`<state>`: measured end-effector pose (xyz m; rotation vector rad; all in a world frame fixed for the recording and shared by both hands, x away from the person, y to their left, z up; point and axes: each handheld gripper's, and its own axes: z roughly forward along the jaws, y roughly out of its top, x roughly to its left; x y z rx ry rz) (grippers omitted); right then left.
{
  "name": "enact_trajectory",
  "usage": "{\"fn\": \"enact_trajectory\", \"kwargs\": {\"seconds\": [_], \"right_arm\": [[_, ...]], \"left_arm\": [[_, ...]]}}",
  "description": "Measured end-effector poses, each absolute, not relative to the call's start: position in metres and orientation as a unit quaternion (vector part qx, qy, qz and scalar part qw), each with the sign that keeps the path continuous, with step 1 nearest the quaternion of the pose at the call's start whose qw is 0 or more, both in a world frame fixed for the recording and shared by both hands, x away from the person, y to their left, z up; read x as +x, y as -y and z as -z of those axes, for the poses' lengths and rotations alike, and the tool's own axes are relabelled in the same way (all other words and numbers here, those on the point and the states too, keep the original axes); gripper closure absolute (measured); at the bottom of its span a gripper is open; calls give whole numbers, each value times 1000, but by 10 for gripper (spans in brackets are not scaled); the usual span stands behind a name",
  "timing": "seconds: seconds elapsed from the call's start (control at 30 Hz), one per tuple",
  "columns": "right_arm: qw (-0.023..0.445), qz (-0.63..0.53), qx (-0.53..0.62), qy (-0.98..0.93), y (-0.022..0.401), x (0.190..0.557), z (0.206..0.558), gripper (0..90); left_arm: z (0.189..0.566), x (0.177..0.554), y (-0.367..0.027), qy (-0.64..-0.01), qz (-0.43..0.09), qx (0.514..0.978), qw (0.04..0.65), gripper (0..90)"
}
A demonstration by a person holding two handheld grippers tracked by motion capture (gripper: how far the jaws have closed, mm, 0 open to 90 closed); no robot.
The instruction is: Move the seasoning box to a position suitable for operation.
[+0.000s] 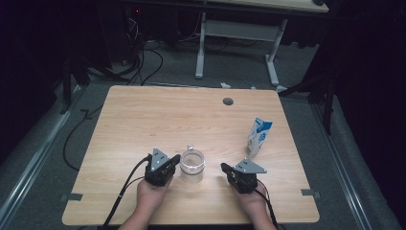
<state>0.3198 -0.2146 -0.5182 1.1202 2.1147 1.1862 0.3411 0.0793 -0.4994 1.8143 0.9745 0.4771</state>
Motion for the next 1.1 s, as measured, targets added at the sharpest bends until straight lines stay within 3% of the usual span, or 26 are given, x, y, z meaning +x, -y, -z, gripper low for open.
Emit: {"fn": "enact_trajectory", "kwargs": {"seconds": [1.1], "right_arm": [[235,-435,405,-770,213,311,516,884]], "left_arm": [[501,295,-53,-367,-170,762,505,898]]}}
